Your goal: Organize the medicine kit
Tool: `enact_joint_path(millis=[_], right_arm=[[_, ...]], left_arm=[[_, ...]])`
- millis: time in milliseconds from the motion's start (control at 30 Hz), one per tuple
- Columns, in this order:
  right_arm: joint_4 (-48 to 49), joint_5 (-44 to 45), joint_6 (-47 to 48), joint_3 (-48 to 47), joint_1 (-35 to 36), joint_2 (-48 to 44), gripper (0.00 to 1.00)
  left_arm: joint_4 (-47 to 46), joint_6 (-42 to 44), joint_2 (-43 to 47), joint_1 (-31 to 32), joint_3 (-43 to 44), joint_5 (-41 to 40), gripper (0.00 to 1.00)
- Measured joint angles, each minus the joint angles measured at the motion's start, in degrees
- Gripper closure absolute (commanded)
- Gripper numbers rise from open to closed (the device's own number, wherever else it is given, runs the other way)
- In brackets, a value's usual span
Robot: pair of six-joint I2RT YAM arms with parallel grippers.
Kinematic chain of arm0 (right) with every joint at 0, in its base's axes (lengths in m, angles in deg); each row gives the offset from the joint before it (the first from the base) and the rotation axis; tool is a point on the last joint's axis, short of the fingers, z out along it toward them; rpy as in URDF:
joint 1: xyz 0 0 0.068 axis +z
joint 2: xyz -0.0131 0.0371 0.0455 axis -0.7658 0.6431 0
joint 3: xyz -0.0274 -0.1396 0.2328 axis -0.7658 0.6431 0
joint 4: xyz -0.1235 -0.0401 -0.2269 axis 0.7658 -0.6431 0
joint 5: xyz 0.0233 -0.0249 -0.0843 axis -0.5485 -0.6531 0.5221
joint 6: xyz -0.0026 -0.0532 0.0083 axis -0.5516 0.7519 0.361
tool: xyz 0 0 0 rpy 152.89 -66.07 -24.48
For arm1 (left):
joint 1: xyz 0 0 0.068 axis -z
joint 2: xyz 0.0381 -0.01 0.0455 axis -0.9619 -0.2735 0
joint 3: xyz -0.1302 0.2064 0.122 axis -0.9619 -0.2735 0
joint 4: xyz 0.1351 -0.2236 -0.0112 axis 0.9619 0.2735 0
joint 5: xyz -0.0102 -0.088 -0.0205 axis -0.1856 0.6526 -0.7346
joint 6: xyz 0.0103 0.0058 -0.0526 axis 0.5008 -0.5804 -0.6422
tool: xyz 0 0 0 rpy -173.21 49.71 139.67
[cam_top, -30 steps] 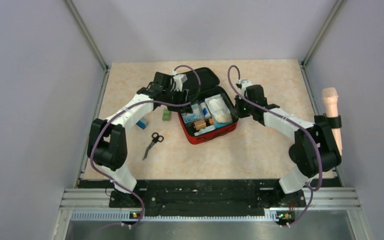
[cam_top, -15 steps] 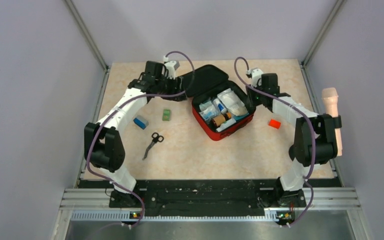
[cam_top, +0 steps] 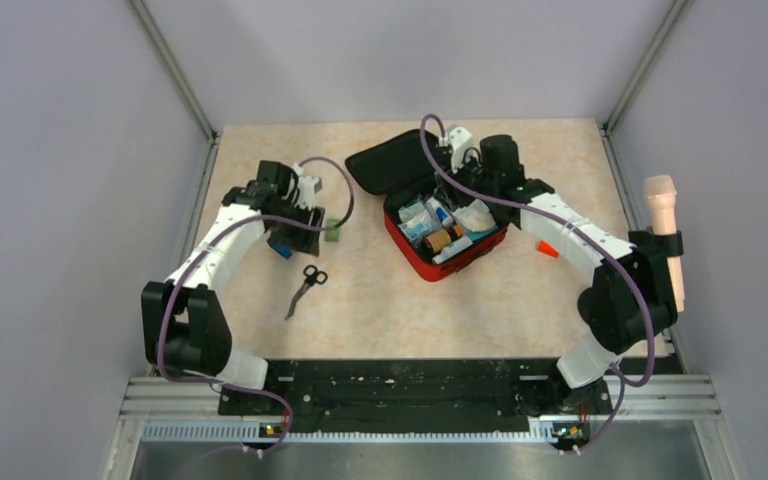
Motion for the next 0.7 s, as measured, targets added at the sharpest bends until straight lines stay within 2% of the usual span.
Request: enact_joint_path(millis=[200,433,700], right_arm=[[-0.7,-3.0,-0.7,1.8,3.1,-0.3,0.52],[-0.6,-3.3,-1.5,1.4,3.0,0.3,0.52],[-0.5,-3.4,-2.3,1.4,3.1,0.6,0.52]], left_arm=[[5.7,5.8,5.0,0.1,-11.9,-8.3,0.41],[6.8,9.4,6.2,2.7,-15.9,-13.5,0.45],[5.0,11.4,7.5,7.2,-22.7,-14.1,0.45]])
